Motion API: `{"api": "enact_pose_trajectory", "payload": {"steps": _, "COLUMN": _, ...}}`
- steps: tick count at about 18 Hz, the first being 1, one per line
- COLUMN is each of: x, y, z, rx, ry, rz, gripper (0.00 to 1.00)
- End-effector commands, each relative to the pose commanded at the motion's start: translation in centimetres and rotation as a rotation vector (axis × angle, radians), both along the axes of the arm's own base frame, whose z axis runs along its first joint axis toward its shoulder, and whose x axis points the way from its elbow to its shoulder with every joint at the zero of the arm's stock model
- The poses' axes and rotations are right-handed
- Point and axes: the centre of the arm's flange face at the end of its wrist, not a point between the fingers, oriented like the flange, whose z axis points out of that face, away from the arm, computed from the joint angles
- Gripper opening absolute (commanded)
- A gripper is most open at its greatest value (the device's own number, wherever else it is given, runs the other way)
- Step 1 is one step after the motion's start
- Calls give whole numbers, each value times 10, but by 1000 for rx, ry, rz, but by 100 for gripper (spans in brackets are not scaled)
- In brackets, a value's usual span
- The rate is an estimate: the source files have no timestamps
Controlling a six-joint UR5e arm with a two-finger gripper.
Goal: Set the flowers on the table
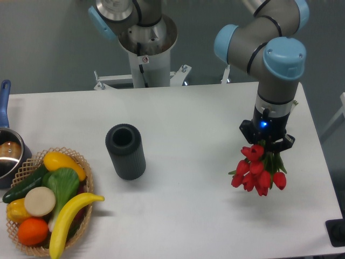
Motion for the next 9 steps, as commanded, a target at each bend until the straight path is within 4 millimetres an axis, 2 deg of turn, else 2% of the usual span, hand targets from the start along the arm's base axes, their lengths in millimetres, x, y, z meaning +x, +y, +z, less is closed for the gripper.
{"api": "enact_pose_trajectory", "payload": {"steps": 5, "x": 4, "y": 7, "z": -13, "rx": 0, "ry": -21, "rz": -3, "gripper": 0}}
{"api": "enact_pose_trajectory", "payload": {"steps": 9, "x": 17, "y": 14, "z": -36, "rx": 10, "ry": -68, "rz": -27, "gripper": 4}}
